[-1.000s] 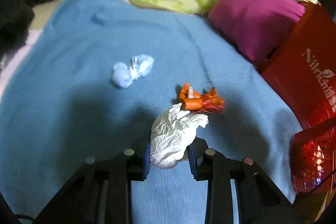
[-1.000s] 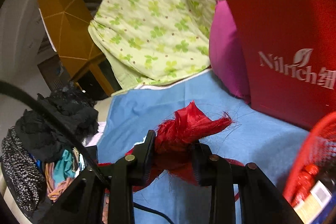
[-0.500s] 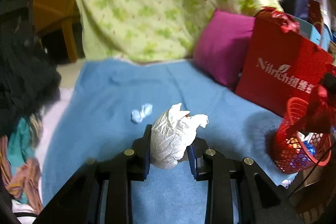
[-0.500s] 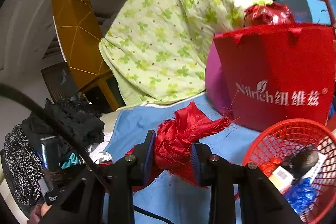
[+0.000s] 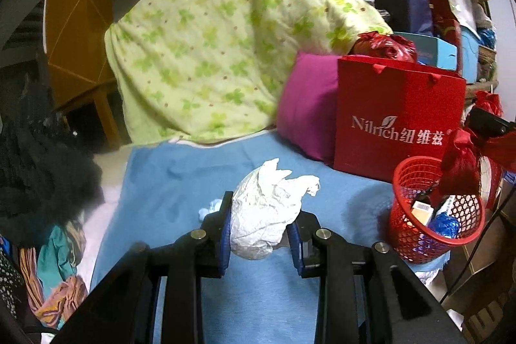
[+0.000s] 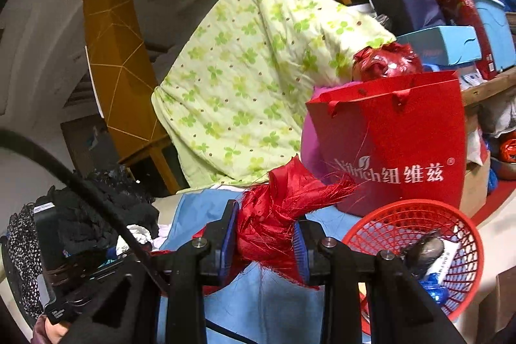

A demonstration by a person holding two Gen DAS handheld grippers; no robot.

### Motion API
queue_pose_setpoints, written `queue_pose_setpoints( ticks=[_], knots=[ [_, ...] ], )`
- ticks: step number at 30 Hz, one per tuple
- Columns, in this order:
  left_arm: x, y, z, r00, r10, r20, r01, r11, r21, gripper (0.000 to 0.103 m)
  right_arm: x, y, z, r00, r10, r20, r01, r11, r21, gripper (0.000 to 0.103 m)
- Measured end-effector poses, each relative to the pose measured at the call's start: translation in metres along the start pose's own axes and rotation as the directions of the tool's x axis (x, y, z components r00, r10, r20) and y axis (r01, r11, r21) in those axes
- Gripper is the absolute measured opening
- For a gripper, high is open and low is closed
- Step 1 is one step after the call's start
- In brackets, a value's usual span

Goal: Collect trash
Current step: 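Lift the red ribbon and white plastic and carry them over the red basket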

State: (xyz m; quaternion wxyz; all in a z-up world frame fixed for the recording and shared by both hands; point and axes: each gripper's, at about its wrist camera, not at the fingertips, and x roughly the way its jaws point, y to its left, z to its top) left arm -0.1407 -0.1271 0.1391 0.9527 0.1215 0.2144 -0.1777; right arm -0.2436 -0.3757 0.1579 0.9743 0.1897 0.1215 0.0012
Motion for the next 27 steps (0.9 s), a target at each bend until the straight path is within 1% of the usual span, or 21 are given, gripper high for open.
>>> queue_pose_setpoints(
  ticks=[6,15,27],
  knots=[
    [-0.007,-0.016,0.0,1.0,-0.013,0.006,0.013,0.999,0.03,0.032,-0.01,-0.005,0.001,1.0,-0.004,0.017,0.004,1.0,0.004,0.033],
    [-0.006,-0.032,0.003,1.0,-0.014,0.004,0.014,0.998,0.065,0.032,-0.015,-0.014,0.001,1.0,-0.011,0.025,0.011,1.0,0.017,0.033],
    [-0.004,-0.05,0.006,0.999,-0.036,-0.005,0.036,0.994,0.101,0.032,-0.024,-0.032,0.002,0.998,-0.038,0.042,0.037,0.998,0.042,0.033]
  ],
)
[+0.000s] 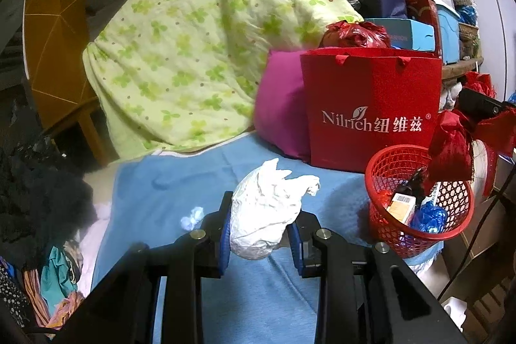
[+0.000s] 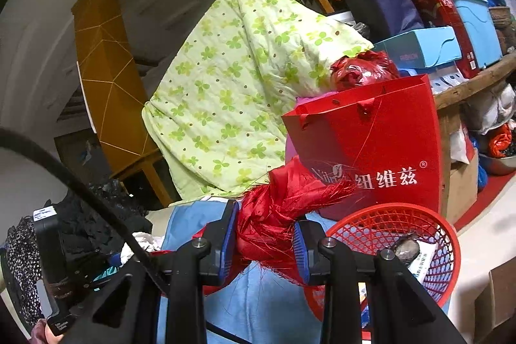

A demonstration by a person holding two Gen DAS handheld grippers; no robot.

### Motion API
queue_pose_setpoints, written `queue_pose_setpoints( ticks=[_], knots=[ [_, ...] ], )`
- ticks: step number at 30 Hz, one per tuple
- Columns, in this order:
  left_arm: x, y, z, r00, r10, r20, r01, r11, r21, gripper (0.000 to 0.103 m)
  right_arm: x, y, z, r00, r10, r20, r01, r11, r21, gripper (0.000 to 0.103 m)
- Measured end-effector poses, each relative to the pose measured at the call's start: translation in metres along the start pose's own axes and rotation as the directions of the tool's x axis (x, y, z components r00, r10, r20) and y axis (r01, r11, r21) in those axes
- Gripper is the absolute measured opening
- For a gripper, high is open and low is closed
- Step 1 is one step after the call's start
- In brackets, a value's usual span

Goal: Collect trash
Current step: 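Lift the red ribbon and white plastic and carry them over the red basket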

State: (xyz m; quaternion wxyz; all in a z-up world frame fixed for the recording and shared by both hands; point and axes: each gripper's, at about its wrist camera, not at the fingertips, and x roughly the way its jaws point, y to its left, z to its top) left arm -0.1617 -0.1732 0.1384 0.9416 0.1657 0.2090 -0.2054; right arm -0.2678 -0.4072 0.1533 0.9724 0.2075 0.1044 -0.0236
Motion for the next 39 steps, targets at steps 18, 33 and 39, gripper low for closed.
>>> queue_pose_setpoints(
  ticks=[18,33,39],
  knots=[
    [0.004,-0.02,0.002,1.0,-0.013,-0.011,0.014,0.999,0.039,0.032,-0.009,-0.018,0.0,1.0,-0.024,0.017,0.024,0.999,0.037,0.033],
    [0.007,-0.038,0.001,0.999,-0.03,-0.022,0.032,0.997,0.069,0.032,-0.015,-0.037,-0.002,0.999,-0.048,0.023,0.046,0.996,0.074,0.033],
    [0.009,-0.046,0.003,0.999,-0.033,-0.025,0.035,0.996,0.08,0.032,-0.017,-0.046,-0.002,0.998,-0.058,0.026,0.056,0.994,0.09,0.033]
  ],
)
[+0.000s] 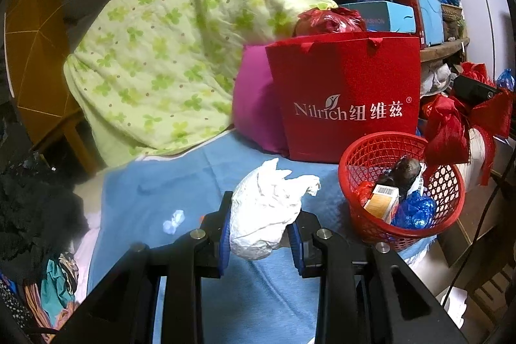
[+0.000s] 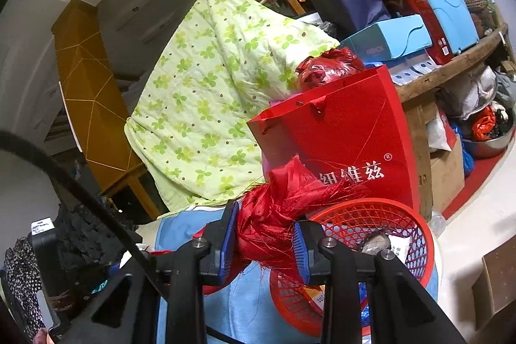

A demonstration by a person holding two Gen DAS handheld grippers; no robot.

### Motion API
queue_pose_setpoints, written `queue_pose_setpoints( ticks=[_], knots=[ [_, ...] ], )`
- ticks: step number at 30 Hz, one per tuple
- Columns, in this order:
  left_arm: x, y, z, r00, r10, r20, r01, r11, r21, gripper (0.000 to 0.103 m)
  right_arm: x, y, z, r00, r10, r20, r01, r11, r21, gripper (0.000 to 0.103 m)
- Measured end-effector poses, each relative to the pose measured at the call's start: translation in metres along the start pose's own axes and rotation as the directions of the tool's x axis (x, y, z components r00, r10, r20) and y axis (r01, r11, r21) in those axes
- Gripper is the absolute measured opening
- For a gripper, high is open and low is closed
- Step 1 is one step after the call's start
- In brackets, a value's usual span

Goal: Collect trash
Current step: 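Lift the red ribbon and white plastic and carry them over the red basket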

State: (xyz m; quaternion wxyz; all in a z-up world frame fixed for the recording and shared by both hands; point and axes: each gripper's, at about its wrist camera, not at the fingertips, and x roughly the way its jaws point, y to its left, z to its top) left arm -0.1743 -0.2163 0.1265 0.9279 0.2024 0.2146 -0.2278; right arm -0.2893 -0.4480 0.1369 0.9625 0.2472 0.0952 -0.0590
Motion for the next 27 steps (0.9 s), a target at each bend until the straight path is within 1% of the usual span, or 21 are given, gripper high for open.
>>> queue_pose_setpoints(
  ticks=[27],
  knots=[
    [0.007,-0.024,0.001,0.999,-0.028,-0.02,0.029,0.998,0.048,0.032,-0.005,-0.022,-0.002,1.0,-0.029,0.001,0.028,0.998,0.056,0.034]
  ],
)
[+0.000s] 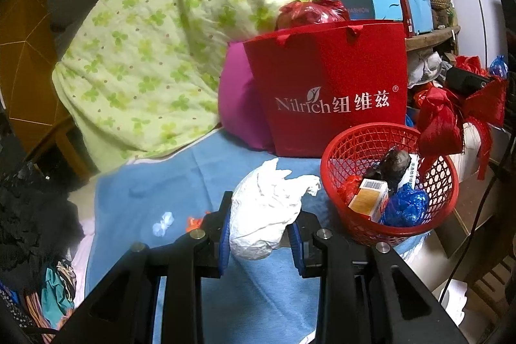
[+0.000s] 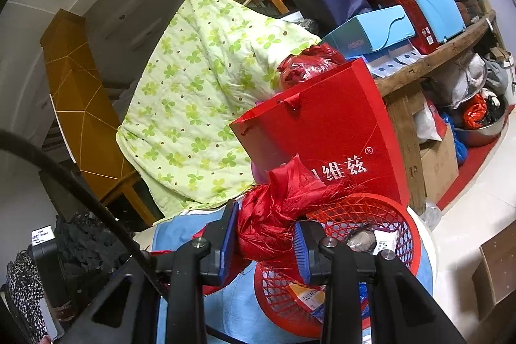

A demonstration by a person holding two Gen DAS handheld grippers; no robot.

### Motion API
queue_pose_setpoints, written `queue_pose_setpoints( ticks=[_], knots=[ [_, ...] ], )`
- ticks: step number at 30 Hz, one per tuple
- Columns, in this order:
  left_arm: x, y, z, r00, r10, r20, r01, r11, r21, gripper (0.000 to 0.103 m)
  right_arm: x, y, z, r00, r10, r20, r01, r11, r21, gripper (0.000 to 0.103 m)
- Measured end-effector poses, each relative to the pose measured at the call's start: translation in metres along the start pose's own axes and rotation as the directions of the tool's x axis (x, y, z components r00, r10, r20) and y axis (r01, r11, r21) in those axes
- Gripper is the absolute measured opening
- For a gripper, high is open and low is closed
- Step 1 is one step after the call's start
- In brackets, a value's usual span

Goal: Collect trash
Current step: 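Lift the red ribbon and white plastic and carry them over the red basket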

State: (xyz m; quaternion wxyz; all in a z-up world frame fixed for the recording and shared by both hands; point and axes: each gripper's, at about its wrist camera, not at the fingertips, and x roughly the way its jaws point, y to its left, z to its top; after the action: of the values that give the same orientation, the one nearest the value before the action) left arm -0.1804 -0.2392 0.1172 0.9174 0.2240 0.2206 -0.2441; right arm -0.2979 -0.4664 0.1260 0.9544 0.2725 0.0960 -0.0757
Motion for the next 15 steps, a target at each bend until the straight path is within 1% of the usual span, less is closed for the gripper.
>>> queue_pose_setpoints(
  ticks=[15],
  knots=[
    [0.007,-0.019,0.004,1.0,-0.018,-0.012,0.018,0.999,0.04,0.032,-0.001,-0.017,0.002,1.0,-0.015,0.002,0.015,0.999,0.031,0.035]
  ],
)
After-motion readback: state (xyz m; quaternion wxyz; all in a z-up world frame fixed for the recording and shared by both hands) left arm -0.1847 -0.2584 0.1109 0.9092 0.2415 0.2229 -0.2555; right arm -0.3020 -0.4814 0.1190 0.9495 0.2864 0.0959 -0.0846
